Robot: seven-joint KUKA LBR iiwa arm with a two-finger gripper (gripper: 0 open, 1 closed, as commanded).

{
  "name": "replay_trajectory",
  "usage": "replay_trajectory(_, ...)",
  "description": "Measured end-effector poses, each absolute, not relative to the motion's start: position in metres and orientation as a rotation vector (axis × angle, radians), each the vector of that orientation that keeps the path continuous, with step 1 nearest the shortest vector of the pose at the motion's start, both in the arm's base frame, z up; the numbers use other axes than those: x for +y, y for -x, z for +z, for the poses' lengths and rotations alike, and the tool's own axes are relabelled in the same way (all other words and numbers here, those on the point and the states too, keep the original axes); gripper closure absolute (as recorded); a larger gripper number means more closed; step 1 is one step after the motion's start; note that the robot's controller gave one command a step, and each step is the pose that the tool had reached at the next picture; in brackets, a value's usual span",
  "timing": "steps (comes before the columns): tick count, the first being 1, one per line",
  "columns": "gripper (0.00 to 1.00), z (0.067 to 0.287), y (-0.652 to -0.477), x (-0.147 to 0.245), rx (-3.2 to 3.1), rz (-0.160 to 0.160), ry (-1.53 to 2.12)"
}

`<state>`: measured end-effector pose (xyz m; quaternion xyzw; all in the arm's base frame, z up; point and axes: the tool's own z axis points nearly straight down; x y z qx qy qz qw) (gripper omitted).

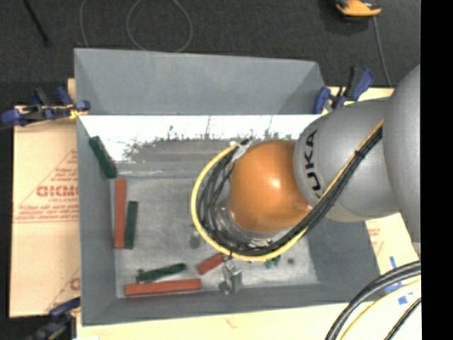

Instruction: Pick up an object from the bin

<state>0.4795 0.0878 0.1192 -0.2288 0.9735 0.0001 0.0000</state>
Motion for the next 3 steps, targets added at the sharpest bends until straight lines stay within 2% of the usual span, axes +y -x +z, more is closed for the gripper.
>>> replay_trajectory(1,0.0,0.068,-0.493,0.043,3.074,-0.001,0.638)
replay_trajectory(2,1.0,0.071,-0.493,0.046,3.07,0.001,0.64)
replay_trajectory(3,1.0,0.224,-0.499,0.109,3.05,0.001,0.702)
